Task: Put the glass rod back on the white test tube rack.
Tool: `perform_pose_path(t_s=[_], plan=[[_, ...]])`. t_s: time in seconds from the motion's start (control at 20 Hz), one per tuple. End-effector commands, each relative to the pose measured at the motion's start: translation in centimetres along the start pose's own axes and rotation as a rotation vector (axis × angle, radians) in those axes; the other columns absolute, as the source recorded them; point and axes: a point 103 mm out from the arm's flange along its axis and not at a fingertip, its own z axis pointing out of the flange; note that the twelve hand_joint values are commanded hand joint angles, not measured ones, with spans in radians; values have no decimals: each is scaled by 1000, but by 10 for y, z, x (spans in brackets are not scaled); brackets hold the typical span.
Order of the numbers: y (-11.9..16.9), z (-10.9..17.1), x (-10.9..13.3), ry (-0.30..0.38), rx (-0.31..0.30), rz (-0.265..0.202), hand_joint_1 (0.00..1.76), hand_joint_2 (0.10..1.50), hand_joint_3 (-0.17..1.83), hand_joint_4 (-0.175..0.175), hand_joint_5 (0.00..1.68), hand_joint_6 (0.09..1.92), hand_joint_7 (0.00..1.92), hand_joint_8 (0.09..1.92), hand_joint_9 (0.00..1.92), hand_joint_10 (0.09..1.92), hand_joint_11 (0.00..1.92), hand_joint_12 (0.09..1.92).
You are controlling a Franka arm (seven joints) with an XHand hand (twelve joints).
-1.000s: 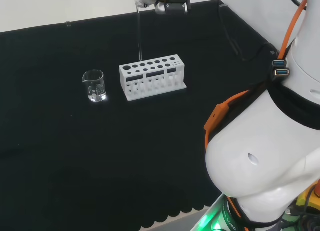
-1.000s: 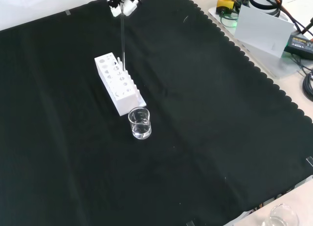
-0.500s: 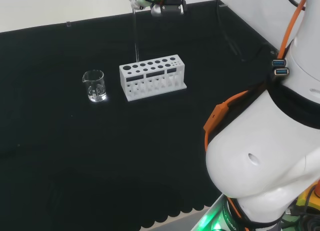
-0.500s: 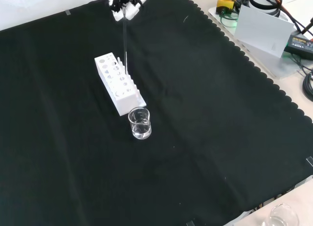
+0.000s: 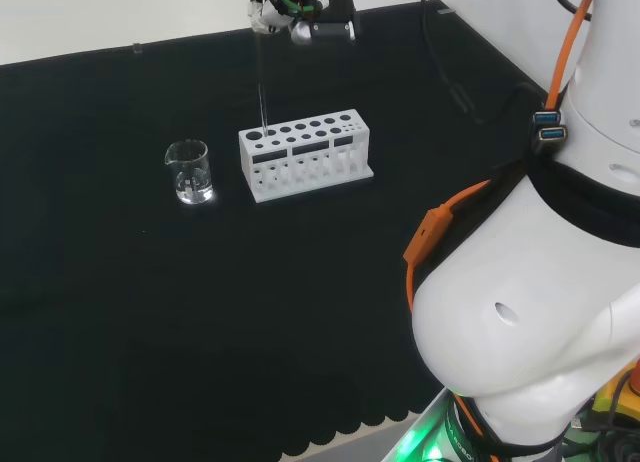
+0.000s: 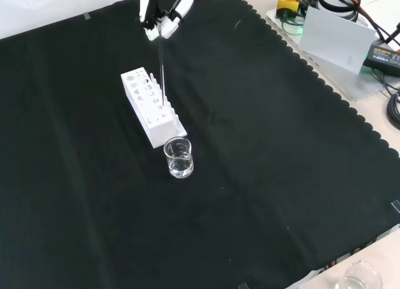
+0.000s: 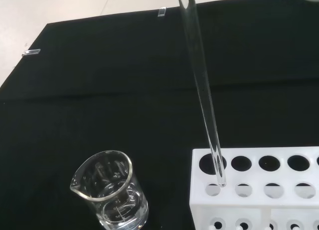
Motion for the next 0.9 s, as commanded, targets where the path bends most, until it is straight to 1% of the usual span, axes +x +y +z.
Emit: perform_pose_path(t_s=[0.05,0.2,0.5,0.9], plan=[[1,5,-2,5,5,2,1288,1096,-175,-82,1120,739,1316,619,1658,638,1667,723],[1,10,-11,11,8,9,1288,1096,-175,-82,1120,739,1316,619,1658,638,1667,723],[0,6,-21,10,2,23,1288,1096,-175,-82,1120,738,1316,618,1658,637,1667,724],[0,6,-21,21,0,19,1288,1096,-175,-82,1120,738,1317,617,1658,636,1666,724]])
